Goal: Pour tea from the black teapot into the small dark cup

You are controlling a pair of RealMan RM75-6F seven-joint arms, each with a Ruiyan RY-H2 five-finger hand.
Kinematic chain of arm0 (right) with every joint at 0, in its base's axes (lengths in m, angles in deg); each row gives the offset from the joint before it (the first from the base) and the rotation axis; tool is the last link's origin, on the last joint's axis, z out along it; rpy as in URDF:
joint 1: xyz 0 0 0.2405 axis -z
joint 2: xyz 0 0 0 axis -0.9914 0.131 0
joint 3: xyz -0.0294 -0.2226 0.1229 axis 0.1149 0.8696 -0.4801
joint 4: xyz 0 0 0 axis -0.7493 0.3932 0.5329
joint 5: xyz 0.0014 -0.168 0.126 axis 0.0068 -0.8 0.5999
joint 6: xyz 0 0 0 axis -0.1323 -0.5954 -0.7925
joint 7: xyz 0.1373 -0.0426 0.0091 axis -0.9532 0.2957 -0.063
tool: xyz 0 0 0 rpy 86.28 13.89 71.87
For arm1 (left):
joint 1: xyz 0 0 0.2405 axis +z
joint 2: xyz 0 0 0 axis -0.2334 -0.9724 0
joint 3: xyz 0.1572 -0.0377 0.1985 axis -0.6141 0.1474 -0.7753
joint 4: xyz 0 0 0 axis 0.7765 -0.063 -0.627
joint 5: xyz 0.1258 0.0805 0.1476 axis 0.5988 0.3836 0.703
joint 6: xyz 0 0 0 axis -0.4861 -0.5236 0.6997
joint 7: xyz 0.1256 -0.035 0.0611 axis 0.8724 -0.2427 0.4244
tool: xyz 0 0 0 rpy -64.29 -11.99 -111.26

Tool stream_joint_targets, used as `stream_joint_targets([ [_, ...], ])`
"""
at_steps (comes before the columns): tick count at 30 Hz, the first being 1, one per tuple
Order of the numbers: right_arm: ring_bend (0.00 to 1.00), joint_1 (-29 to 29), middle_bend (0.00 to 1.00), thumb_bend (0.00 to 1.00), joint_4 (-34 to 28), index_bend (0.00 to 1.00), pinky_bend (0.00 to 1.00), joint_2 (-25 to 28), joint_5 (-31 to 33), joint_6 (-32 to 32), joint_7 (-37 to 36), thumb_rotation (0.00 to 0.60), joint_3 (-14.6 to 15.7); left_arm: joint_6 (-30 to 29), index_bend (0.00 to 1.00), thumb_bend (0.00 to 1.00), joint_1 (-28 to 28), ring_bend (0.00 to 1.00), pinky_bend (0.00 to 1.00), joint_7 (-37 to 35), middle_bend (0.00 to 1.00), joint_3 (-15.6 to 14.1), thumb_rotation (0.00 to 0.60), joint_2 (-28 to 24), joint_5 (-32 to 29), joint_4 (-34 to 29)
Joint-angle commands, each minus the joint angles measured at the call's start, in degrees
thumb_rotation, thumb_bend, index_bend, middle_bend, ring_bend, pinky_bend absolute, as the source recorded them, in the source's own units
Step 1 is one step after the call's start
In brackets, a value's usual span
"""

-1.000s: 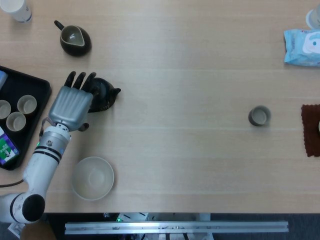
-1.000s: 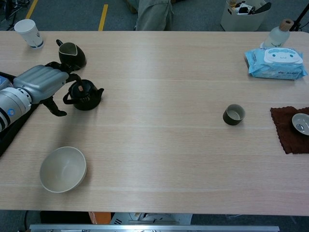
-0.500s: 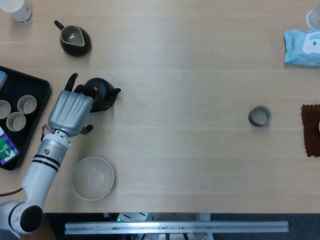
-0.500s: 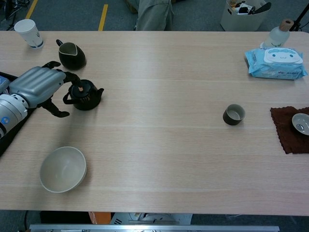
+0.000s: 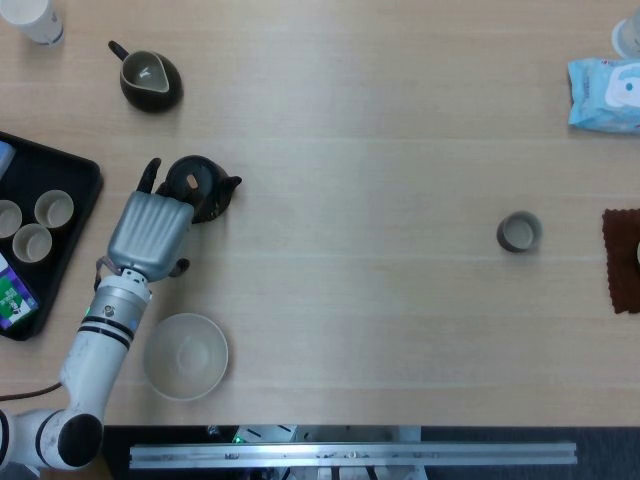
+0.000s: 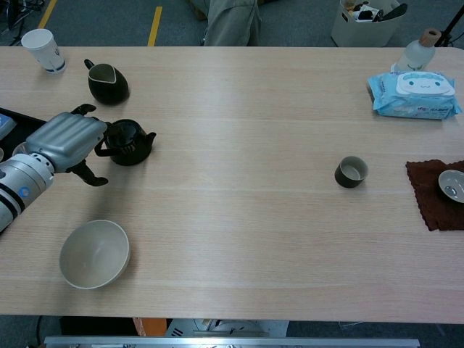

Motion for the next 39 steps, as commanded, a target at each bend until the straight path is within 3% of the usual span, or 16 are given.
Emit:
stream_joint_targets([
  [1, 0.26, 0.0, 0.33, 0.07, 0.1, 0.34, 0.28, 0.0, 0.1, 0.0, -0.1, 0.6, 0.1, 0.2, 0.32, 0.14, 0.2, 0.28, 0.01, 0.4, 0.33, 0.2, 0.6, 0.5, -0.2, 0.3],
  [19, 0.26, 0.4, 0.33, 0.07, -0.3, 0.34, 0.28, -0.3, 0.8, -0.4, 0.4, 0.6, 0.3, 1.6, 0.35, 0.14, 1.9, 0.31, 0.01, 2.6, 0.38, -1.7, 0.6, -1.4, 0.1, 0.2],
  [31, 0.26, 0.5, 0.33, 0.07, -0.5, 0.34, 0.28, -0.3, 0.9, -0.5, 0.4, 0.6, 0.4, 4.2, 0.36, 0.14, 2.2, 0.31, 0.01, 2.1, 0.39, -1.5, 0.6, -0.4, -0.6, 1.5],
  [39, 0.26, 0.6, 0.33, 0.07, -0.3, 0.34, 0.28, -0.4, 1.3, -0.2, 0.4, 0.6, 0.5, 5.2, 0.42, 0.14, 2.1, 0.35, 0.01, 1.9, 0.44, -1.3, 0.6, -0.3, -0.6, 1.8],
])
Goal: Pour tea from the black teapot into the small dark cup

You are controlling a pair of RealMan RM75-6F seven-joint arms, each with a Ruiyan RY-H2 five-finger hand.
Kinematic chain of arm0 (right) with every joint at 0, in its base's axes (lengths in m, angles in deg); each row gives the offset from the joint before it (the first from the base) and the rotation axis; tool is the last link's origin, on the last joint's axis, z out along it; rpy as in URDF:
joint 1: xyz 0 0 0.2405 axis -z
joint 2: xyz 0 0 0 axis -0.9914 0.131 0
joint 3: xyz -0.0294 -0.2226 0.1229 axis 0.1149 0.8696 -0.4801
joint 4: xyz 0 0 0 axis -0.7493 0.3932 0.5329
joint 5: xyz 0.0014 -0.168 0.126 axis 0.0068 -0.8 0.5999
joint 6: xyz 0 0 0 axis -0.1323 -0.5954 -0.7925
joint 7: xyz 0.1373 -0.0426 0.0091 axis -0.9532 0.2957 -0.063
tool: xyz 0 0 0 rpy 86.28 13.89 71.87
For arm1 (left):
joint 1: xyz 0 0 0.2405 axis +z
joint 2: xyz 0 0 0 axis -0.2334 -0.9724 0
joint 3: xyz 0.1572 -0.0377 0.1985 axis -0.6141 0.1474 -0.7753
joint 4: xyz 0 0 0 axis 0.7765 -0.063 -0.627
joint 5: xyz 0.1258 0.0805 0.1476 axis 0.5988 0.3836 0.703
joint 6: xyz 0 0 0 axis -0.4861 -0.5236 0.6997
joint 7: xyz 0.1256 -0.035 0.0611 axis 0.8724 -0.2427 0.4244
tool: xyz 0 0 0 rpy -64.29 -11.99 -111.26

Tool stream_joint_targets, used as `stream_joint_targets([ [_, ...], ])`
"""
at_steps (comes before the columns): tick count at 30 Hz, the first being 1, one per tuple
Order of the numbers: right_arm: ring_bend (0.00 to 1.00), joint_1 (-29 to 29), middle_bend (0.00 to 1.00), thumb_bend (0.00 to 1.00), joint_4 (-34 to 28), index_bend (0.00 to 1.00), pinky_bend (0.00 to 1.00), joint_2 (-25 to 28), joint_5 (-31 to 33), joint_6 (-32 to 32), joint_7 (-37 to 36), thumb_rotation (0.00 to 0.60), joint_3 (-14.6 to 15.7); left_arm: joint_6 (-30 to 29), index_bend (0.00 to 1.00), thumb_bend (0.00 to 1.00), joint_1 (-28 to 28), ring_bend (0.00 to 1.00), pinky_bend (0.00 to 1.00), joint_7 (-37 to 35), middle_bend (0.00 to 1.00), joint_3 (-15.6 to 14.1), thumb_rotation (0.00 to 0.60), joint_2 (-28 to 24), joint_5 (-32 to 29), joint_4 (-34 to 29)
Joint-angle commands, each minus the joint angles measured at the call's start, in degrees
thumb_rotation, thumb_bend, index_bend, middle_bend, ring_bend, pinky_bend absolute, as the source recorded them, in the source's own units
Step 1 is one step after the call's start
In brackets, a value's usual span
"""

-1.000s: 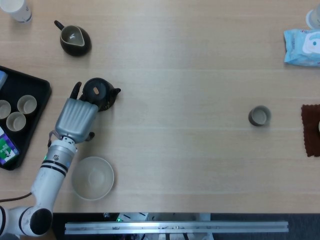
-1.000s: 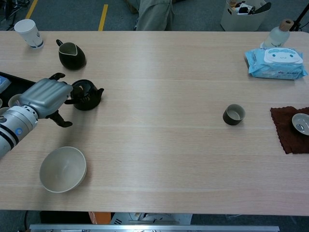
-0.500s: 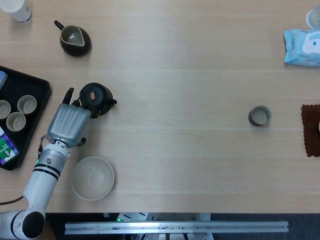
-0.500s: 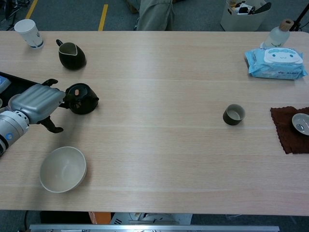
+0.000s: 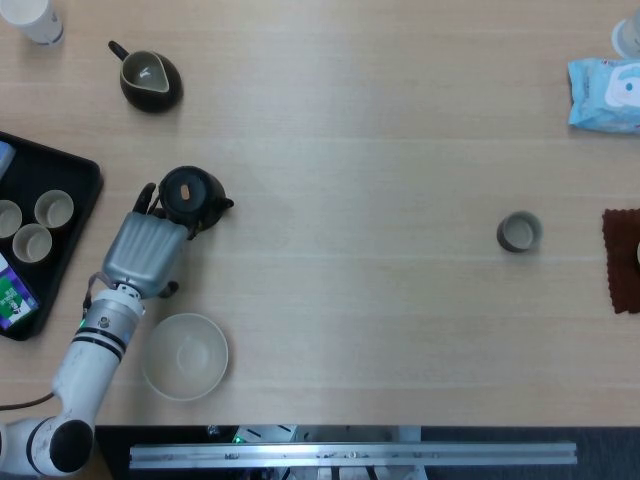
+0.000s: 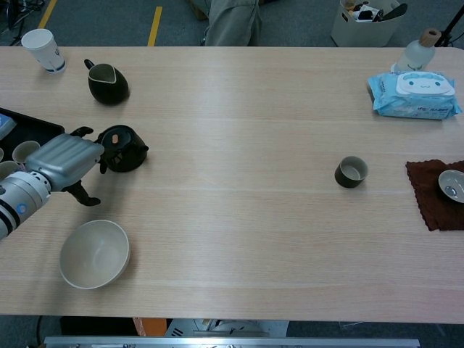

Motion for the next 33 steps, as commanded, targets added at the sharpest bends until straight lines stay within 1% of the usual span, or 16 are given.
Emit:
stream_joint_targets([
  [1, 0.26, 0.0, 0.33, 0.07, 0.0, 0.34, 0.28, 0.0, 0.0, -0.1, 0.0, 0.6, -0.1, 0.4, 0.42, 0.14, -0.1, 0.36, 0.01, -0.1, 0.45, 0.2, 0.6, 0.0, -0.1, 0.0],
  [16, 0.26, 0.0, 0.33, 0.07, 0.2, 0.34, 0.28, -0.1, 0.6, -0.2, -0.2, 0.6, -0.4, 3.1, 0.57, 0.14, -1.8, 0.51, 0.01, -1.0, 0.64, 2.0, 0.6, -0.7, -1.4, -0.2],
  [24, 0.26, 0.0, 0.33, 0.07, 0.0, 0.34, 0.28, -0.2, 1.1, -0.2, 0.0, 0.6, -0.8, 4.2, 0.69, 0.14, -2.7, 0.63, 0.01, -3.3, 0.75, 3.3, 0.598, -1.7, -0.9, -0.3],
  [28, 0.26, -0.1, 0.33, 0.07, -0.1, 0.34, 0.28, -0.1, 1.2, -0.2, 0.0, 0.6, -0.9, 4.2, 0.73, 0.14, -2.7, 0.68, 0.01, -5.7, 0.8, 4.2, 0.508, -1.9, 0.0, 0.1],
  [30, 0.26, -0.1, 0.33, 0.07, -0.1, 0.34, 0.28, -0.2, 1.2, -0.3, 0.0, 0.6, -0.9, 4.0, 0.76, 0.13, -2.6, 0.69, 0.01, -7.0, 0.82, 4.7, 0.437, -1.7, 0.7, 0.6],
  [32, 0.26, 0.0, 0.33, 0.07, -0.1, 0.34, 0.28, -0.2, 1.2, -0.3, 0.0, 0.6, -1.0, 3.8, 0.78, 0.13, -2.4, 0.7, 0.01, -8.8, 0.83, 5.2, 0.381, -1.4, 1.3, 1.2],
  [33, 0.26, 0.0, 0.33, 0.07, -0.1, 0.34, 0.28, -0.2, 1.3, -0.4, 0.0, 0.6, -1.0, 3.8, 0.8, 0.13, -2.3, 0.71, 0.01, -9.5, 0.83, 5.4, 0.375, -1.3, 1.5, 1.6],
])
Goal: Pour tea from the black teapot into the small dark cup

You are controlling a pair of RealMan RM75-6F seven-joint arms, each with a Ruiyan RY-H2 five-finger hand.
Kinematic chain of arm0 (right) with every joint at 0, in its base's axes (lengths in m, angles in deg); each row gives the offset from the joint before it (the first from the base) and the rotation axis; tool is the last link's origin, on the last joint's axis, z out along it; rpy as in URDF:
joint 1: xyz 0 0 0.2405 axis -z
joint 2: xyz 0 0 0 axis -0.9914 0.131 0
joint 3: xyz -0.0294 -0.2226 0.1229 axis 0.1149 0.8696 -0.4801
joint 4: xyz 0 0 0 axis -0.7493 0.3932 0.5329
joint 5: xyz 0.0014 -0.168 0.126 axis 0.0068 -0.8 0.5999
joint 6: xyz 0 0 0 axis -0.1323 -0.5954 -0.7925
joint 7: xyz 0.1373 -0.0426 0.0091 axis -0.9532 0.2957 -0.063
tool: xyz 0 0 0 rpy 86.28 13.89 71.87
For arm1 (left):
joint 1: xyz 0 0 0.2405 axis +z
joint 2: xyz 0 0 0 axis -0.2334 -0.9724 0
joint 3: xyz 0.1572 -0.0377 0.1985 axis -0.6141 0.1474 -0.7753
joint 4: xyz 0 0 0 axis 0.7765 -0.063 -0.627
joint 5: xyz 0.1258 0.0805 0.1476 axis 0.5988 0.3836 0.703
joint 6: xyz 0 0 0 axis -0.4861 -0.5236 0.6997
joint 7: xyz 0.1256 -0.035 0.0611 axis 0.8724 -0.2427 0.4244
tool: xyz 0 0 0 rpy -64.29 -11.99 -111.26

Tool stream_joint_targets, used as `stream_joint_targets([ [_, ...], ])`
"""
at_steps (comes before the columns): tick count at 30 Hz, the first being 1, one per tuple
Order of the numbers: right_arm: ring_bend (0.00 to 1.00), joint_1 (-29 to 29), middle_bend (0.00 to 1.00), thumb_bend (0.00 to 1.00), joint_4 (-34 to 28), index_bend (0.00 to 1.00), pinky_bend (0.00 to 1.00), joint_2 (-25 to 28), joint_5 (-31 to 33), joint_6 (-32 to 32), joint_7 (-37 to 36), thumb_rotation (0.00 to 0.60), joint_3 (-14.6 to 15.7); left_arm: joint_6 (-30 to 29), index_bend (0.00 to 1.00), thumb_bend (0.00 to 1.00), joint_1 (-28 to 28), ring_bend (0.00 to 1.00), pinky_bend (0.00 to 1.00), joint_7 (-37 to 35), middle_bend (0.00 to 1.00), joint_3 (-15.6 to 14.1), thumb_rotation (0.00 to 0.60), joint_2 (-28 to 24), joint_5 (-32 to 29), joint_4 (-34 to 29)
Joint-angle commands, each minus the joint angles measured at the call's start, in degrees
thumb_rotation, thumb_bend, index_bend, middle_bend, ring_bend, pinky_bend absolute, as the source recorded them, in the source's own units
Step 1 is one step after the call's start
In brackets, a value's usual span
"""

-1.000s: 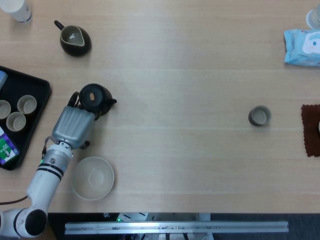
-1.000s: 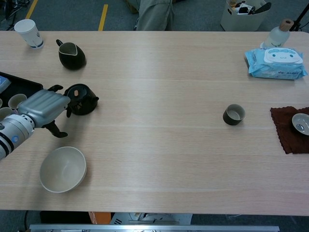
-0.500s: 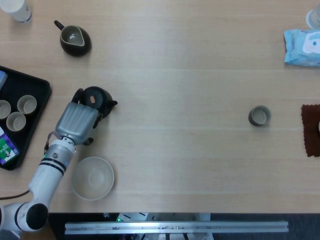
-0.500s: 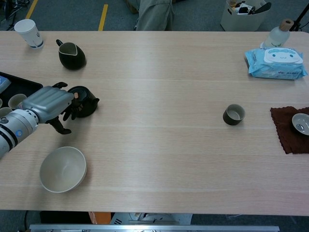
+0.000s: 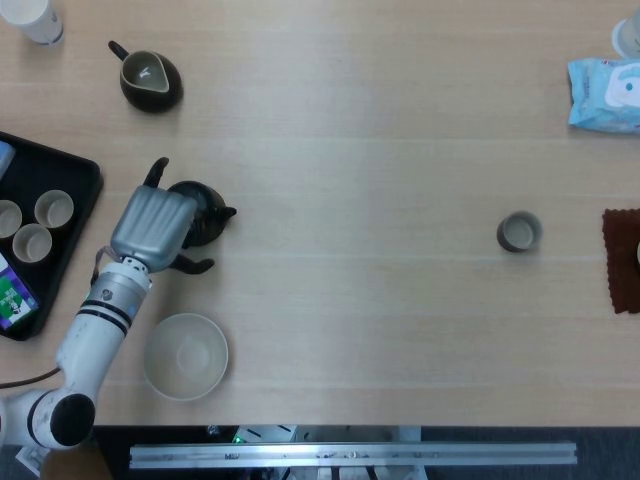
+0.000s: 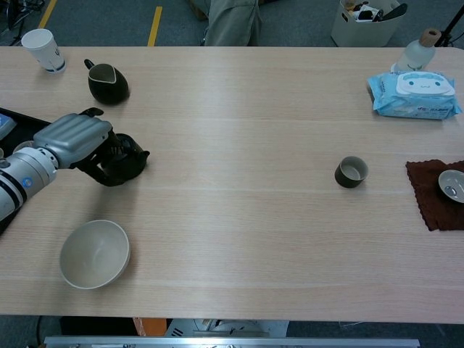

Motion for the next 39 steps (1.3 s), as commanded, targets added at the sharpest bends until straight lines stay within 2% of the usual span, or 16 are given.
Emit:
stream_joint_targets([
  [1, 0.26, 0.1, 0.33, 0.07, 0.0, 0.34, 0.28, 0.0, 0.1, 0.0, 0.0, 0.6, 0.0, -0.3, 0.8, 0.13, 0.3, 0.71, 0.01, -2.3, 0.84, 0.9, 0.378, 0.5, 1.0, 1.2],
  [10, 0.25, 0.2, 0.33, 0.07, 0.2, 0.34, 0.28, -0.2, 0.3, -0.2, -0.2, 0.6, -0.1, -1.1, 0.86, 0.13, 1.2, 0.75, 0.01, -7.1, 0.89, 2.7, 0.364, -0.1, 1.3, 1.3],
  [21, 0.25, 0.3, 0.33, 0.07, 0.1, 0.34, 0.28, -0.3, 0.3, -0.5, 0.0, 0.6, -0.3, -2.9, 0.9, 0.11, 3.0, 0.77, 0.01, -14.2, 0.92, 4.4, 0.136, -0.5, 4.4, 1.9],
  [24, 0.25, 0.3, 0.33, 0.07, 0.0, 0.34, 0.28, -0.3, 0.2, -0.6, 0.1, 0.6, -0.3, -4.4, 0.92, 0.11, 3.4, 0.77, 0.01, -14.3, 0.92, 5.0, 0.119, 0.1, 4.6, 2.3],
  [26, 0.25, 0.4, 0.33, 0.07, -0.1, 0.34, 0.28, -0.3, 0.3, -0.6, 0.2, 0.6, -0.3, -5.9, 0.94, 0.11, 3.7, 0.77, 0.01, -13.7, 0.93, 5.4, 0.119, 0.8, 4.7, 2.7],
  [30, 0.25, 0.4, 0.33, 0.07, -0.3, 0.34, 0.28, -0.3, 0.3, -0.6, 0.3, 0.6, -0.3, -8.7, 0.98, 0.11, 4.2, 0.79, 0.01, -12.8, 0.94, 6.2, 0.155, 2.2, 5.4, 3.6],
  [39, 0.25, 0.4, 0.33, 0.07, -0.5, 0.34, 0.28, -0.2, 0.3, -0.7, 0.5, 0.6, -0.3, -12.7, 1.0, 0.11, 5.2, 0.82, 0.02, -12.2, 0.97, 7.8, 0.28, 4.4, 6.9, 5.9],
])
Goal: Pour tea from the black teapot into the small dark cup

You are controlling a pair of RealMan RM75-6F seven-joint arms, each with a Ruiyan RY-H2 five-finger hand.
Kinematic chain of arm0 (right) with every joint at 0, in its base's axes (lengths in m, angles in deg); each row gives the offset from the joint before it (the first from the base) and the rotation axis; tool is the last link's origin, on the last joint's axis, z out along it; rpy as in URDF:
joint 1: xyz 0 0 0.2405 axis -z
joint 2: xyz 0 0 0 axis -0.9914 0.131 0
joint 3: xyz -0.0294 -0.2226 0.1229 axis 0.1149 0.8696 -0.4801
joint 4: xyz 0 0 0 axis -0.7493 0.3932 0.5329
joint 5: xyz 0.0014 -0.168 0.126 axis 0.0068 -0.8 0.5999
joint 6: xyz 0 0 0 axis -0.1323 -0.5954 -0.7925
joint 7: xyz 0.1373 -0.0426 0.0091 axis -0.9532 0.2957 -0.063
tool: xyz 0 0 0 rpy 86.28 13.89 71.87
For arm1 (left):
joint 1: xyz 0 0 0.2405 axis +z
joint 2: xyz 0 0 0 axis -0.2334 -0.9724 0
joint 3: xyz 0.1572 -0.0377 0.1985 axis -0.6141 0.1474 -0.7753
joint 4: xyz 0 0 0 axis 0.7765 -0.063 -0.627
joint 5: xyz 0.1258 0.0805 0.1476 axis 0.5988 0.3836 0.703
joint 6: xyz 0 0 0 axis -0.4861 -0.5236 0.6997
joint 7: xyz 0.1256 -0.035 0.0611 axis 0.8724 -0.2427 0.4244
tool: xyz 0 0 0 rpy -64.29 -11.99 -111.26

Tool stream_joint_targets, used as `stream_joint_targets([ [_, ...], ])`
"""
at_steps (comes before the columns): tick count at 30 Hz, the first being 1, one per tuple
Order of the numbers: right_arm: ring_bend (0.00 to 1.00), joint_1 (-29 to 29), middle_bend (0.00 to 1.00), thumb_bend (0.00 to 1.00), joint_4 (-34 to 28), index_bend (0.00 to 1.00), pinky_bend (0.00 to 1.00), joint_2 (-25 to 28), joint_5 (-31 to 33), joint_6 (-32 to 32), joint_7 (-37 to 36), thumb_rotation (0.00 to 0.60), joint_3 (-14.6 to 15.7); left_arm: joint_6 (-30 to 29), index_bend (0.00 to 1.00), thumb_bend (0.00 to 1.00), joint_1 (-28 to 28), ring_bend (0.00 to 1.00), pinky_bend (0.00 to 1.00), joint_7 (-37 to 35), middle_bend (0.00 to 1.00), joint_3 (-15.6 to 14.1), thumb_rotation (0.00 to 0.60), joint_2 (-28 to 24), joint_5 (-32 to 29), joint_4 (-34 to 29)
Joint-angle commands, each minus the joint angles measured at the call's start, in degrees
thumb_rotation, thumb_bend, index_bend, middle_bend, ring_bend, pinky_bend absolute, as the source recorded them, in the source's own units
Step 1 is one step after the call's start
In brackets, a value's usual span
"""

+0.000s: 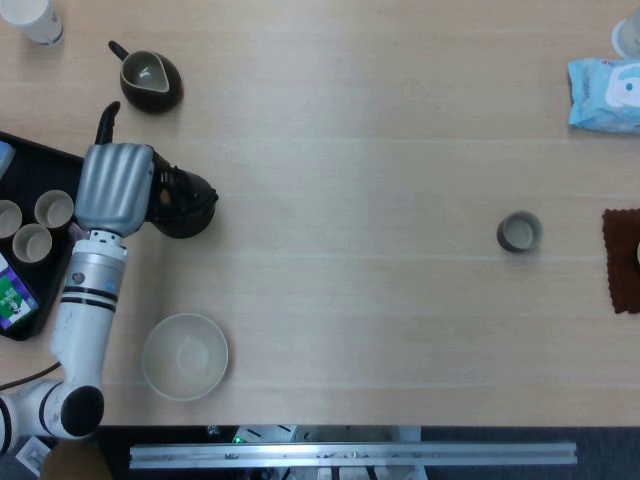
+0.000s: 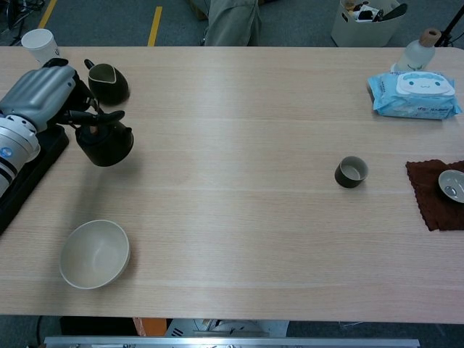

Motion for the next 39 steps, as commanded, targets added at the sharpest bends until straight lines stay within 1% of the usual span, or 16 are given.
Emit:
stream_joint_targets([
  [1, 0.25, 0.0, 0.33, 0.07, 0.0, 0.34, 0.28, 0.0, 0.0, 0.0, 0.0, 0.6, 0.0, -1.0, 1.0, 0.11, 0.3, 0.82, 0.02, 0.1, 0.98, 0.5, 0.296, 0.7, 0.6, 1.0],
  [6, 0.25, 0.0, 0.33, 0.07, -0.1, 0.34, 0.28, 0.0, 0.0, -0.1, 0.1, 0.6, 0.0, -1.9, 1.0, 0.11, 0.7, 0.83, 0.02, 0.0, 0.99, 1.1, 0.356, 1.4, 1.1, 2.4],
  [8, 0.25, 0.0, 0.33, 0.07, -0.1, 0.34, 0.28, 0.0, 0.0, 0.0, 0.1, 0.6, 0.0, -2.1, 1.0, 0.11, 0.9, 0.83, 0.02, -0.1, 0.99, 1.3, 0.367, 1.7, 1.2, 2.7],
  [13, 0.25, 0.0, 0.33, 0.07, -0.2, 0.34, 0.28, -0.1, -0.1, 0.1, 0.3, 0.6, 0.0, -2.2, 1.0, 0.13, 1.3, 0.84, 0.02, -0.4, 1.0, 1.7, 0.363, 1.9, 1.1, 3.5],
  [17, 0.25, -0.1, 0.33, 0.07, -0.4, 0.34, 0.28, 0.0, -0.2, 0.1, 0.5, 0.6, 0.0, -2.4, 1.0, 0.18, 1.5, 0.85, 0.02, -1.3, 1.0, 2.3, 0.305, 2.2, 1.2, 4.0],
  [21, 0.25, -0.1, 0.33, 0.07, -0.6, 0.34, 0.27, 0.0, -0.2, 0.2, 0.6, 0.6, 0.1, -3.1, 1.0, 0.19, 1.9, 0.85, 0.04, -2.2, 1.0, 2.9, 0.3, 2.9, 1.5, 5.1],
  [24, 0.25, 0.0, 0.33, 0.07, -0.7, 0.34, 0.27, 0.1, -0.2, 0.1, 0.7, 0.6, 0.1, -3.7, 1.0, 0.2, 2.1, 0.86, 0.06, -2.7, 1.0, 3.4, 0.305, 3.4, 1.7, 5.8],
  [27, 0.25, 0.0, 0.33, 0.07, -0.7, 0.34, 0.27, 0.1, -0.2, 0.1, 0.7, 0.6, 0.1, -4.0, 1.0, 0.23, 2.3, 0.87, 0.07, -3.3, 1.0, 3.9, 0.33, 3.8, 1.8, 6.3],
  [28, 0.25, 0.1, 0.33, 0.07, -0.7, 0.34, 0.27, 0.1, -0.2, 0.1, 0.8, 0.6, 0.1, -4.0, 1.0, 0.23, 2.3, 0.87, 0.07, -3.4, 1.0, 3.9, 0.338, 3.8, 1.9, 6.5],
  [33, 0.25, 0.1, 0.33, 0.07, -0.8, 0.34, 0.27, 0.1, -0.1, 0.1, 0.7, 0.6, 0.1, -4.0, 1.0, 0.26, 2.6, 0.87, 0.08, -3.6, 1.0, 4.1, 0.34, 3.9, 2.2, 6.9],
  [37, 0.25, 0.0, 0.33, 0.07, -0.7, 0.34, 0.27, 0.1, -0.2, 0.2, 0.8, 0.6, 0.2, -4.0, 1.0, 0.3, 2.8, 0.88, 0.09, -4.1, 1.0, 4.0, 0.354, 3.9, 2.8, 7.3],
  [39, 0.25, 0.0, 0.33, 0.07, -0.7, 0.34, 0.27, 0.1, -0.2, 0.2, 0.9, 0.6, 0.2, -4.2, 1.0, 0.31, 2.9, 0.88, 0.09, -4.3, 1.0, 3.9, 0.37, 3.9, 3.5, 7.3],
])
